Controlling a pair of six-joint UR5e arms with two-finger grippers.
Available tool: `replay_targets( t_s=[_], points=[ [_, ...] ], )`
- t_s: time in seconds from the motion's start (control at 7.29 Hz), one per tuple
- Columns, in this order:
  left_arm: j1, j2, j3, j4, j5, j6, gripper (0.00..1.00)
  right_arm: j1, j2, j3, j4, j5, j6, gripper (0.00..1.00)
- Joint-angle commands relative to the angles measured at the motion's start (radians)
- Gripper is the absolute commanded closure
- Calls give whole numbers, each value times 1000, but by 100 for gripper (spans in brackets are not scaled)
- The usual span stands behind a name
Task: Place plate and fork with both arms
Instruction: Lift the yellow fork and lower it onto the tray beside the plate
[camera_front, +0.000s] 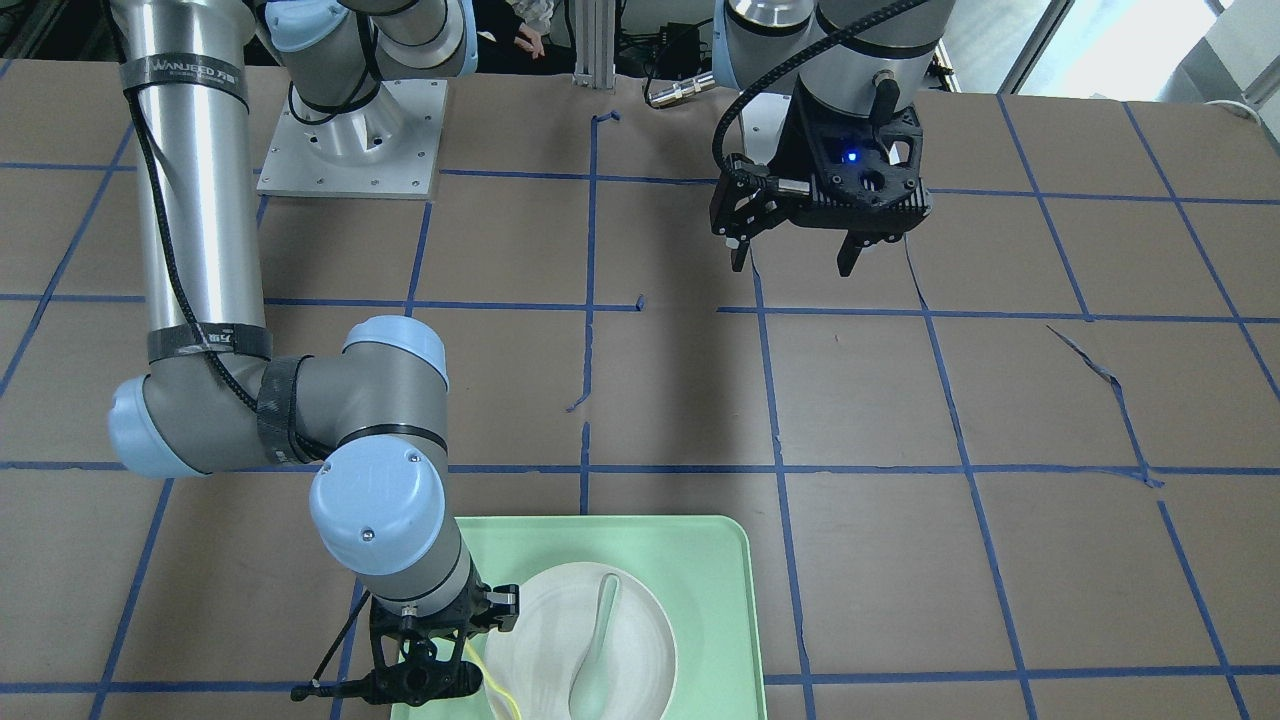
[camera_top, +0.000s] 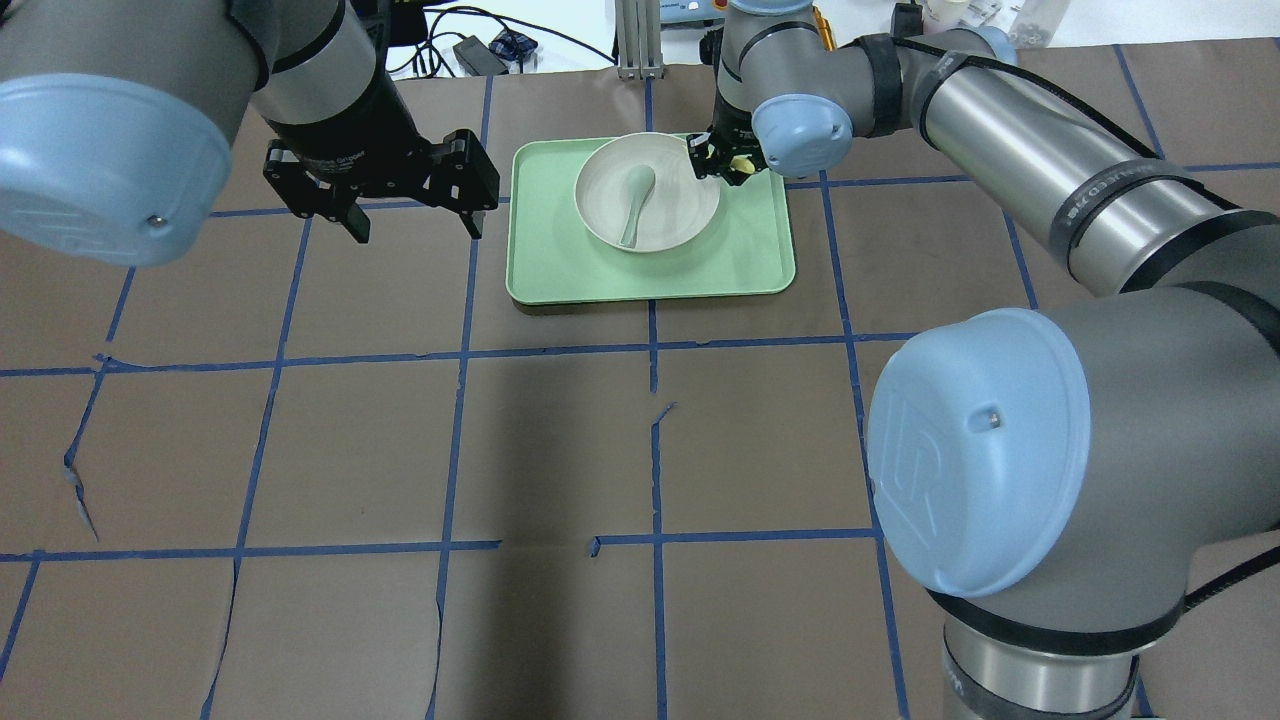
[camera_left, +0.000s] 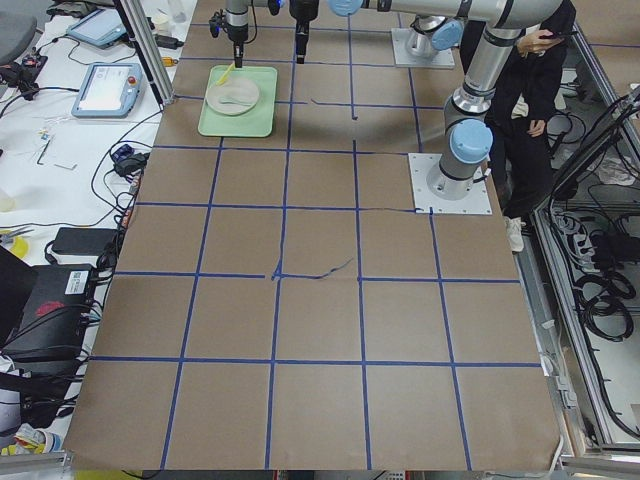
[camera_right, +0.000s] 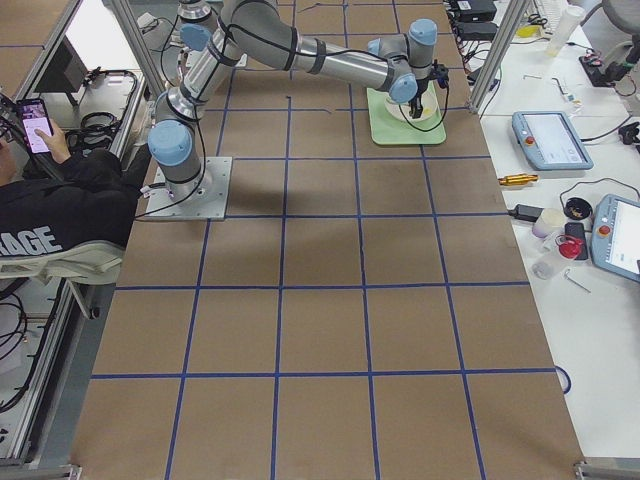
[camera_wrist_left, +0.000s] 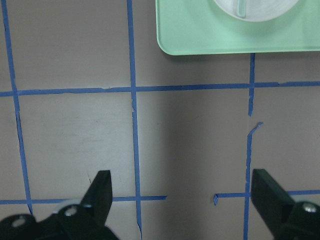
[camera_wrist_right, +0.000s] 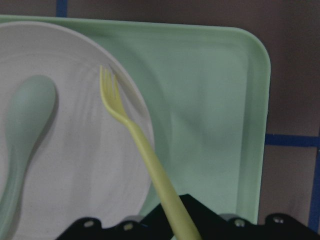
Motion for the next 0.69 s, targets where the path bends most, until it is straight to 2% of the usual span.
replay_targets(
  t_s=[0.0,0.14,0.27,0.41,0.55],
  points=[
    [0,0,-3,2,1,-2,0,-4,-11,67,-10,-37,-5,80],
    [0,-5,-3,3,-1,-2,0,-4,-10,71,-10,-37,-4,76],
    [0,-5,-3,3,-1,-3,0,-4,-10,76,-10,-25,-1,25],
    [0,-8,-3,3,-1,-3,0,-4,-11,111,-8,-23,-1,0],
    [0,-6,-3,3,1,-3,0,-4,-22,151,-19,-23,-2,0]
  ],
)
